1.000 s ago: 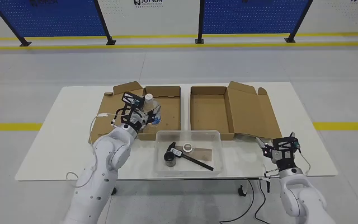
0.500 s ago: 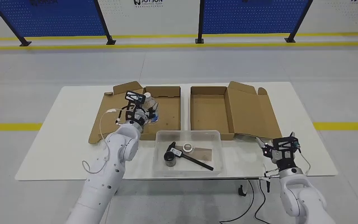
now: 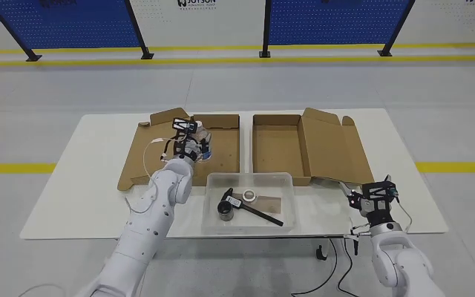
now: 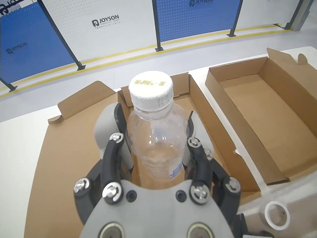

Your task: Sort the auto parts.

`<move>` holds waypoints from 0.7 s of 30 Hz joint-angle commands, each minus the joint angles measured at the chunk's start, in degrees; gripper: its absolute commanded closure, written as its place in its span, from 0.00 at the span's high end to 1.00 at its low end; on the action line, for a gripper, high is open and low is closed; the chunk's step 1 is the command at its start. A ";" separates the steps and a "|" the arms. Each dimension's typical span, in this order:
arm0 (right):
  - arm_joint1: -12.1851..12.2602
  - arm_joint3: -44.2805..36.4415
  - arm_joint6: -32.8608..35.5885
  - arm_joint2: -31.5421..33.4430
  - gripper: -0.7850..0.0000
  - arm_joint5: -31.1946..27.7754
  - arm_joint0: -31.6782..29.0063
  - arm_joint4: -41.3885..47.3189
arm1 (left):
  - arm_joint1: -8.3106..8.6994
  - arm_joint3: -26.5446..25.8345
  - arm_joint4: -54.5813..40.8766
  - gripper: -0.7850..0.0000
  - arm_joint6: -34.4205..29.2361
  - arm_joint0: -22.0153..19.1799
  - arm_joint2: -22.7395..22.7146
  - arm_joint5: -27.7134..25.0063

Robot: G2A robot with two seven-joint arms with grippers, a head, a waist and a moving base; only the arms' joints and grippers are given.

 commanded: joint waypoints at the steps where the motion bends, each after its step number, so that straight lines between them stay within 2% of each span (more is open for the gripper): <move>1: 0.00 0.00 0.00 0.00 1.00 0.00 0.00 0.00 | -0.38 2.46 -0.35 0.00 0.76 -1.31 0.64 0.23; 11: 0.00 0.00 0.00 0.00 1.00 0.00 0.00 0.00 | -2.15 12.56 -2.33 0.00 4.82 -5.59 2.69 2.37; 21: 0.00 0.00 0.00 0.00 1.00 0.00 0.00 0.00 | -3.30 18.13 -4.54 0.00 9.28 -7.30 3.06 2.13</move>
